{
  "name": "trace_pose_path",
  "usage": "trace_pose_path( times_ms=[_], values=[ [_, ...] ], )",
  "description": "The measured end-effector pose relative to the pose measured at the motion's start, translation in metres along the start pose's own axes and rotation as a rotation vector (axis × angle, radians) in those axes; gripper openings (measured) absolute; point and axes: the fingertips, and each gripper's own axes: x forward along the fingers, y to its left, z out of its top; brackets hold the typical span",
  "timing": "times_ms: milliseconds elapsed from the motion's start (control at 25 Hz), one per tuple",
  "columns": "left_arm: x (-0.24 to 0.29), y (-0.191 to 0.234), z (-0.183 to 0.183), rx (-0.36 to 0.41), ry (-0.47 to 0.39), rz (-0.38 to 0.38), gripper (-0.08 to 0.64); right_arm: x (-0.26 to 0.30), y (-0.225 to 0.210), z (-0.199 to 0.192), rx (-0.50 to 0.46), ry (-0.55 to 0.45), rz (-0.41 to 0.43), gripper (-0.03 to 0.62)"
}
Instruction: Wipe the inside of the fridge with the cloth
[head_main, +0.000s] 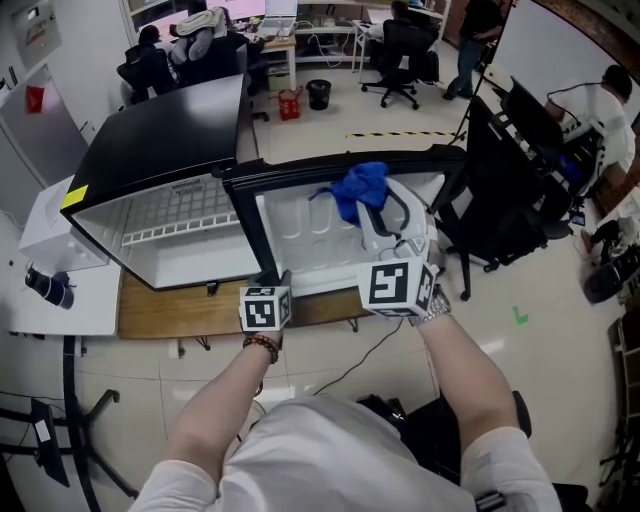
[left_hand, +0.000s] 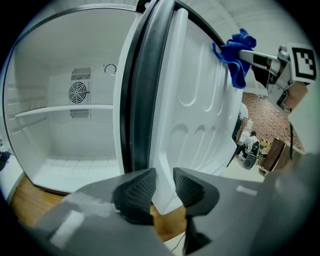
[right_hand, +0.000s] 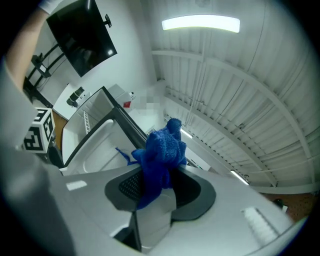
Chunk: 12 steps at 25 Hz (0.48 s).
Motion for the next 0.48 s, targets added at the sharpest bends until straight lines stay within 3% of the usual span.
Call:
trace_pose_path(
  times_ms=[480],
  values=[
    [0.001, 0.001, -0.001, -0.003, 0.004, 0.009, 0.114, -0.024, -0.078, -0.071, 0.023, 0.137, -0.140, 0.135]
  ],
)
